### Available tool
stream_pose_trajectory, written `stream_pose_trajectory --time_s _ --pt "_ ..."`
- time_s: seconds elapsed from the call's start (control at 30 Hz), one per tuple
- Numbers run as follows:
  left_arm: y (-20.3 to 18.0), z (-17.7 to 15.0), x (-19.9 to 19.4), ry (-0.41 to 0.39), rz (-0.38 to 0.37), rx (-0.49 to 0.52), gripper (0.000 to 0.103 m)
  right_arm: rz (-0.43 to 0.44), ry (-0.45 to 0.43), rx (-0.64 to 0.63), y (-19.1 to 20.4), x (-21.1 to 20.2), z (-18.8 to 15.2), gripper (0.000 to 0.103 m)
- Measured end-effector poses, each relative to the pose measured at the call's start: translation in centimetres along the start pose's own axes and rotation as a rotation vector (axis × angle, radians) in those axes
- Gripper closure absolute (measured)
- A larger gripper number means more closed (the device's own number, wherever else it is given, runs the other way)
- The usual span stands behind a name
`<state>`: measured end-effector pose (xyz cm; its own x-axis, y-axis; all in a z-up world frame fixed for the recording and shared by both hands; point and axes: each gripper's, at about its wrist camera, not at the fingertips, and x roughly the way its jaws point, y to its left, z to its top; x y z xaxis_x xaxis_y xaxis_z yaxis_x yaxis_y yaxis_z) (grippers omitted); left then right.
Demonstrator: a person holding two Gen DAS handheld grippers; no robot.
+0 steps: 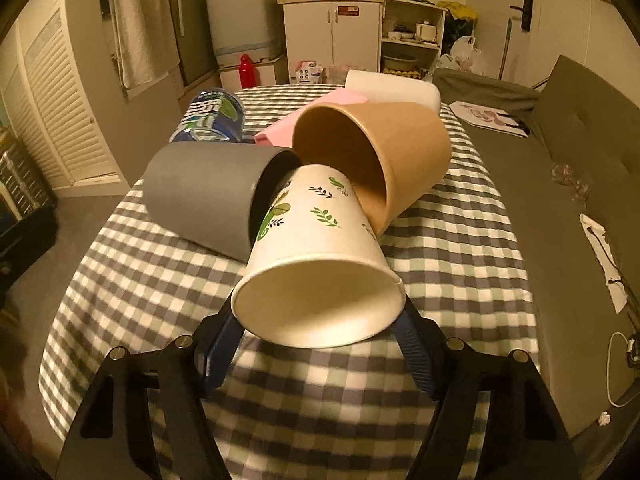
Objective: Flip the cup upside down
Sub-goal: 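Lift the white cup off the table with the right gripper, then grasp the white cup with the left gripper while the right gripper releases it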
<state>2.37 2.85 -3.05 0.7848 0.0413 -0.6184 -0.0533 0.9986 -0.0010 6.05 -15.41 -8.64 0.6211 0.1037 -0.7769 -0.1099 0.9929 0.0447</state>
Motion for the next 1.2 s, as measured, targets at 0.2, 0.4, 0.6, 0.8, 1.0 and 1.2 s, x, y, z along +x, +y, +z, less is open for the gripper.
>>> stream_pose_trajectory --time_s 0.2,0.4,0.6,0.8,1.0,1.2 --pt "0.0 0.1 -0.7 -0.010 -0.011 0.001 0.000 -0.012 0.027 0.030 0.3 -2.3 -2.2 0.032" --pt "0.1 0.0 -1.4 -0.012 -0.019 0.007 0.000 -0.006 0.069 0.062 0.9 -3.8 -4.7 0.032" --pt "0.2 0.0 -1.6 -0.014 -0.017 0.004 0.000 0.007 0.077 0.058 1.5 -4.1 -6.0 0.032" --pt "-0.2 -0.1 -1.0 0.004 -0.012 0.016 0.000 0.051 0.089 0.065 1.3 -4.7 -5.8 0.012" --pt "-0.1 -0.1 -0.6 0.022 -0.010 0.015 0.000 0.049 0.067 0.031 1.0 -7.5 -4.6 0.010" --pt "-0.8 0.1 -1.2 0.022 -0.029 0.037 0.000 -0.008 0.020 -0.061 -1.1 -9.5 -0.9 0.010"
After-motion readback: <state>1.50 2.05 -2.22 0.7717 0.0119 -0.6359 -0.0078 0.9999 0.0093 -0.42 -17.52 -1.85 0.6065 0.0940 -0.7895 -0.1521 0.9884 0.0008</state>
